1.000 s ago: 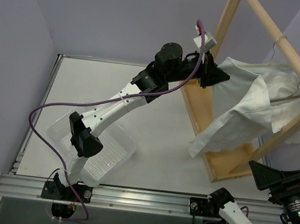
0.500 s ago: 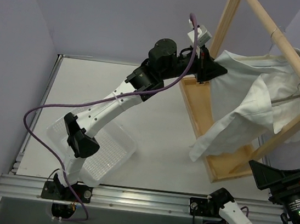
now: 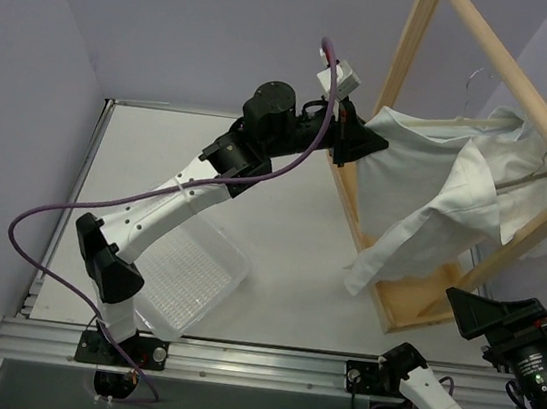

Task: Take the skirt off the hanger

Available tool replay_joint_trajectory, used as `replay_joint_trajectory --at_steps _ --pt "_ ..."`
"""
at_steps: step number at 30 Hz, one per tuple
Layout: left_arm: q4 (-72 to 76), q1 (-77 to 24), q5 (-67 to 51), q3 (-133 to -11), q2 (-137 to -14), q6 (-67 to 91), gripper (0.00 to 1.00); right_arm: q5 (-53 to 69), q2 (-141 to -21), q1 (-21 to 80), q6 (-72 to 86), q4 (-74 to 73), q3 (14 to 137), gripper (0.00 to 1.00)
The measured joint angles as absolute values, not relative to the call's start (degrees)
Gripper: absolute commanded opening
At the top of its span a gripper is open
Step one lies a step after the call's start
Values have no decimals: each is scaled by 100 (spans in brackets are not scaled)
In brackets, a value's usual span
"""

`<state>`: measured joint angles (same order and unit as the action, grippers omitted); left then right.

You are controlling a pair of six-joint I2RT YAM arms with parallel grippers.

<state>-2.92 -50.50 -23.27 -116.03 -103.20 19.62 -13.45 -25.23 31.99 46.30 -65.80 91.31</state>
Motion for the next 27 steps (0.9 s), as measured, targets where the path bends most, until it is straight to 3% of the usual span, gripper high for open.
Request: replay_joint_trajectory --at_steps 9,18,27 --pt "-617 -4910 -1914 -10372 -9212 1898 2 -1164 -2709 3197 4469 -6475 8969 100" --pt "-1431 -4810 -1361 -7745 -6709 2196 2 -484 -3048 3072 4187 -5666 8213 94" --pt "-2683 -4753 -1109 -7048 -5408 2281 2 1540 -3754 1291 3601 -4923 8169 90"
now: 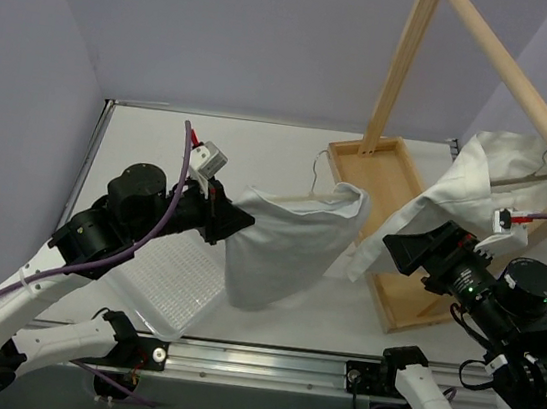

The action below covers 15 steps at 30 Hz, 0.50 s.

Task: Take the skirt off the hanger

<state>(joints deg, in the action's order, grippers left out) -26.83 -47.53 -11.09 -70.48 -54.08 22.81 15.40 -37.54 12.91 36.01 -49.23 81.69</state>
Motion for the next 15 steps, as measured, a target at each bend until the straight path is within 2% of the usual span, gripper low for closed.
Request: replay_joint_trajectory --at_steps 3,4,5,7,15 --pt "-2941 -4751 -1164 -7035 -5301 2204 2 2228 -3828 827 3531 -4685 8239 80" --pt "-2976 -4751 -1214 -7015 -5280 2191 2 2456 -3833 650 3514 -4619 8246 68" --pt "-3013 -4753 -1278 -6997 -5262 2180 2 2716 -3835 429 3474 -4550 8246 63" --pt "-3065 -4753 -1439 -6976 -5247 2163 2 3188 -3848 23 3479 -4423 8246 57" --pt "-3081 -4753 -2029 -6963 -5256 2069 2 4781 -4228 -1201 3483 -4143 8359 64"
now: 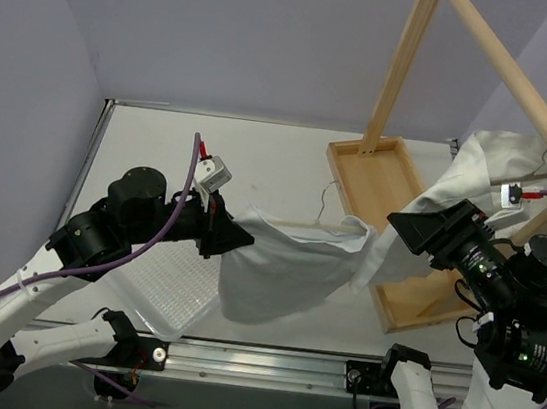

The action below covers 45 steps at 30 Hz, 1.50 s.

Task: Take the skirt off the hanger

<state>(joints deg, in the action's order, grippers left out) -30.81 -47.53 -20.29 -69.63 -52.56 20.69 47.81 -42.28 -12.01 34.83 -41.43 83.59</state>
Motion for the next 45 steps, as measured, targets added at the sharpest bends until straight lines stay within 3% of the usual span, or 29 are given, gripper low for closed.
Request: replay_joint_trajectory --at_steps 4,8,16,22,31,38,45 --pt "-3087 -4753 -2137 -6963 -5310 2053 2 4945 -4598 -1009 3251 -4187 8517 79" --pt "-3089 -4753 -2154 -6963 -5345 2053 2 4657 -4939 -436 2655 -4423 8423 80" --pt "-2987 -4753 -2231 -6938 -5553 2053 2 4270 -4626 132 2016 -4340 6840 82" --pt "-2897 -4753 -2259 -6720 -5828 2027 2 4141 -4703 628 1758 -4195 6665 83" --pt "-2773 -4755 -2307 -6401 -5931 2036 2 3726 -5236 1398 1640 -3839 6495 77" --pt "-2589 -4768 -2429 -6366 -5922 2084 2 3435 -4871 1559 2257 -3127 6226 65" --pt "-2580 -4790 -2484 -6366 -5872 2209 2 3111 -4698 1918 2921 -2534 6130 60"
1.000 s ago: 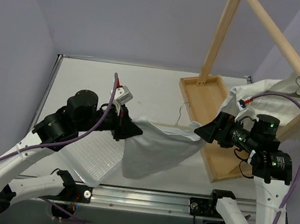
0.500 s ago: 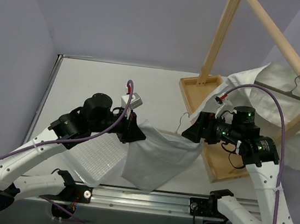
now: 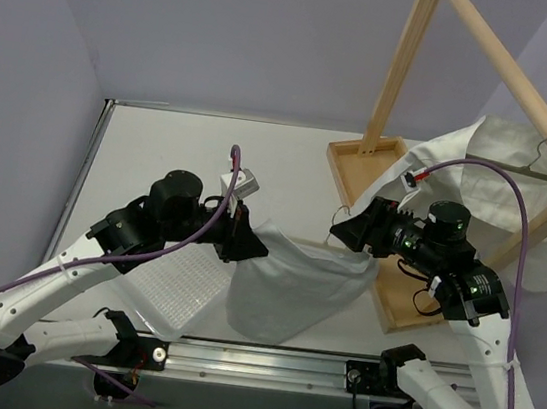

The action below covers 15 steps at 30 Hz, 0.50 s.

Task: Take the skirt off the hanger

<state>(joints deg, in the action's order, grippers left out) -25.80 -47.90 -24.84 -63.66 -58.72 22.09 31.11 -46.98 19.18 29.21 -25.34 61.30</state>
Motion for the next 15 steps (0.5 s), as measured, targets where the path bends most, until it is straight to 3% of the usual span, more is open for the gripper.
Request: replay_joint_trajectory --at_steps 10,15 --pt "-2058 -4794 -2757 -6366 -5717 2692 2 2311 -4716 2727 3444 -2158 6049 51" --pt "-1988 -4797 -2805 -6366 -5706 2788 2 1684 -4921 3210 3577 -2056 6045 28"
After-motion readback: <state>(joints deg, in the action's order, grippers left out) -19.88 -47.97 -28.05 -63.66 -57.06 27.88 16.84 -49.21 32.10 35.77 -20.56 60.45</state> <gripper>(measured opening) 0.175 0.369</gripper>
